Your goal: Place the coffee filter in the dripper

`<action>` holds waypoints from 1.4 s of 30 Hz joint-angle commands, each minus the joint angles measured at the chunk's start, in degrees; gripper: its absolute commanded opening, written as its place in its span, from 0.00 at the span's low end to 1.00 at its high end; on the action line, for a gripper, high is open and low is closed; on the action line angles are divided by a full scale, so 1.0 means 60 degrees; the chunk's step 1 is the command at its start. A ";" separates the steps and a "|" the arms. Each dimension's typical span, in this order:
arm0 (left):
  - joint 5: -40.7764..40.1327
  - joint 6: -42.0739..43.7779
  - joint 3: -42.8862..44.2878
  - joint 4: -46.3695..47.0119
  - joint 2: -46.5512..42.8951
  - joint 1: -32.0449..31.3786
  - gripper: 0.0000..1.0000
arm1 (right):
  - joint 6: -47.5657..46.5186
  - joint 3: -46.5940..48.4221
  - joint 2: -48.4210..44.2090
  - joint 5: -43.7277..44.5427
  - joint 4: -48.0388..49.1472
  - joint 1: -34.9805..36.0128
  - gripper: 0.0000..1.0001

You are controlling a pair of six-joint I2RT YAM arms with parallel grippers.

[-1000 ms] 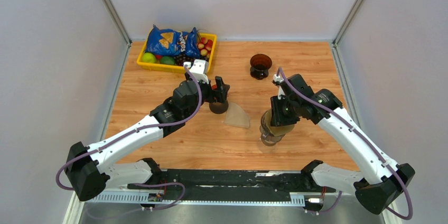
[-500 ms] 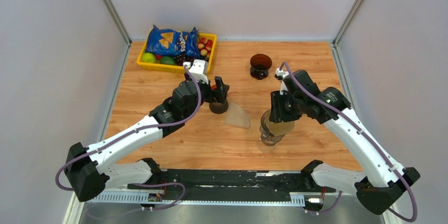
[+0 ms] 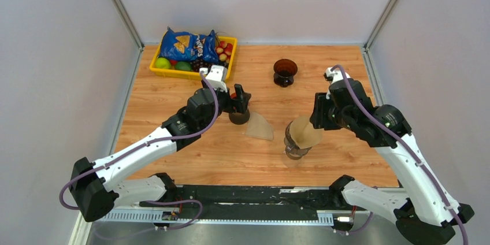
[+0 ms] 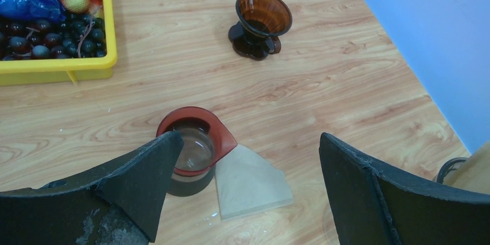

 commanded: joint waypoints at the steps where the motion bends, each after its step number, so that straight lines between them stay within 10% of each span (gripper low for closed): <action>1: 0.0209 -0.0012 0.0316 0.0153 -0.0161 0.0023 1.00 | 0.0215 -0.0317 0.0230 0.0316 -0.0177 0.0073 0.41; 42: -0.0051 -0.0020 0.0243 0.0069 -0.0060 0.0026 1.00 | 0.0118 -0.2000 0.1491 -0.1245 0.0778 0.1041 0.26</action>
